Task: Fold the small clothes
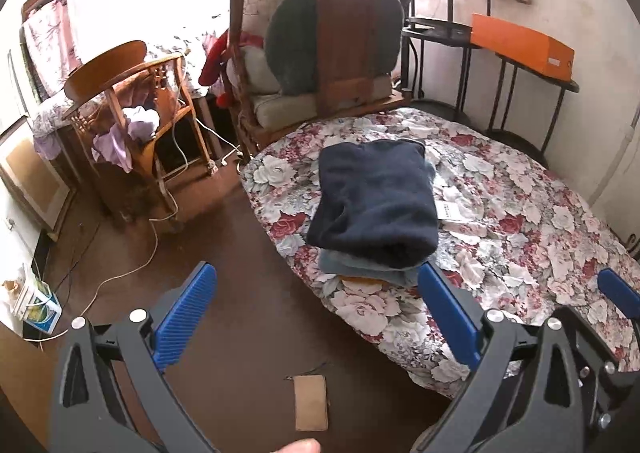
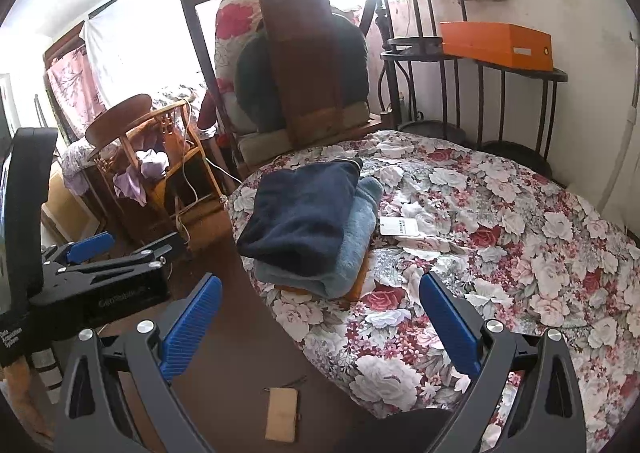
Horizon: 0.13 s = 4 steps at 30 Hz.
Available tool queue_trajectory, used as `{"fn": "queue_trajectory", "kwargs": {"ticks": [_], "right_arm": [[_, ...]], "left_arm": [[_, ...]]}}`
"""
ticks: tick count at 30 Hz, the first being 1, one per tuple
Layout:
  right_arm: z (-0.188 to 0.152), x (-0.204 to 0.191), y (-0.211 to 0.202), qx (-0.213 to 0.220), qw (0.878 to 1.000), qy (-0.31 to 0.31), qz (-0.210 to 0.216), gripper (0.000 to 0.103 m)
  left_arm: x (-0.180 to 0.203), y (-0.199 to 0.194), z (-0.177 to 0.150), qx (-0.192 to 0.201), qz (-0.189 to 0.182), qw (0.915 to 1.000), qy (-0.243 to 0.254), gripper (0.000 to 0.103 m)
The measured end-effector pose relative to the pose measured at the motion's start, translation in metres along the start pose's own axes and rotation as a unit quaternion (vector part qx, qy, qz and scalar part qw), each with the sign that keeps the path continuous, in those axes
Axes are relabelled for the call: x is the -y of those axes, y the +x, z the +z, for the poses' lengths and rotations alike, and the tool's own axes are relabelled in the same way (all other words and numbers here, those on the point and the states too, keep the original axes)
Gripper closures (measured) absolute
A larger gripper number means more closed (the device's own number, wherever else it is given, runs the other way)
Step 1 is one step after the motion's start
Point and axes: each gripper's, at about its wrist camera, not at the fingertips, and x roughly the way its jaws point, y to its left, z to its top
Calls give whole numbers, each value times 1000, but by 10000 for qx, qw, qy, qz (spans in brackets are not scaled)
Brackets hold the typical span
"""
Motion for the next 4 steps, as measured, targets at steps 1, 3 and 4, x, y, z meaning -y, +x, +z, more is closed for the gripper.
{"fn": "queue_trajectory", "kwargs": {"ticks": [1, 3, 4], "right_arm": [[0, -1, 0, 5, 10000, -10, -4, 4], [0, -1, 1, 1, 10000, 4, 13, 4], [-1, -1, 0, -1, 10000, -5, 15, 4]], "left_arm": [[-1, 1, 0, 2, 19, 10000, -17, 5], [-4, 0, 0, 1, 43, 10000, -80, 5], [-6, 0, 0, 4, 48, 9999, -108, 5]]}}
